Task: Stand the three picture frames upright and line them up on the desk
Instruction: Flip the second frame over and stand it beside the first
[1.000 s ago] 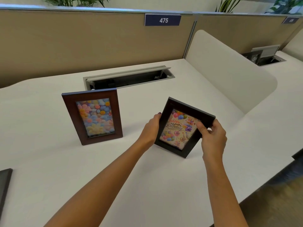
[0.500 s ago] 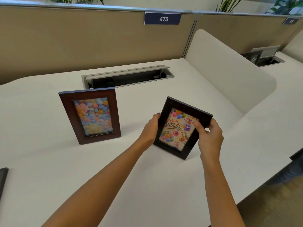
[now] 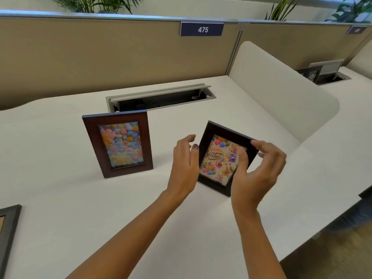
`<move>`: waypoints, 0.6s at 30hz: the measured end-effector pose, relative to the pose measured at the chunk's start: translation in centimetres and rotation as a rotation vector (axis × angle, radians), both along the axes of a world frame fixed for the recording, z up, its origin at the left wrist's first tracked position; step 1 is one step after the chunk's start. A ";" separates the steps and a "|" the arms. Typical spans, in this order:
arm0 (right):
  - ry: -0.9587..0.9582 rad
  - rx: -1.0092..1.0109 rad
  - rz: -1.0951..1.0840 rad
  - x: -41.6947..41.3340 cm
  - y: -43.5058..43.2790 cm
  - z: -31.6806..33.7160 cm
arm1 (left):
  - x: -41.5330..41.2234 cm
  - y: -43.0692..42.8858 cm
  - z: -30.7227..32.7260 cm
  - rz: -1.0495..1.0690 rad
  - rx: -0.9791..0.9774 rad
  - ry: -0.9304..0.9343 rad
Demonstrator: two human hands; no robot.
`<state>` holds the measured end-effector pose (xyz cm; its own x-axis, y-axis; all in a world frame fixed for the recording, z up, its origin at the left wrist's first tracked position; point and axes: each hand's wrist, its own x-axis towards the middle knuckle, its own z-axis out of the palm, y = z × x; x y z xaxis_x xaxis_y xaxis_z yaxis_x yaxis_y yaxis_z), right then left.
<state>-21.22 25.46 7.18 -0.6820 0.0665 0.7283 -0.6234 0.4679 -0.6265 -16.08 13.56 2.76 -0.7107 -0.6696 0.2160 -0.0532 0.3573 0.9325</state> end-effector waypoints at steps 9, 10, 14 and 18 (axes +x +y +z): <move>0.011 0.004 0.291 6.2 -3.8 -0.8 | 8.9 -1.6 0.2 0.195 -0.078 0.083; 0.002 0.010 0.327 7.1 -4.3 -1.0 | 10.1 -2.0 -0.2 0.241 -0.073 0.081; -0.089 0.037 0.485 10.7 -6.3 -1.8 | 14.5 -3.6 -1.3 0.410 -0.049 0.035; -0.162 0.085 0.638 14.2 -8.0 -2.6 | 17.8 -5.1 -1.3 0.541 -0.078 -0.002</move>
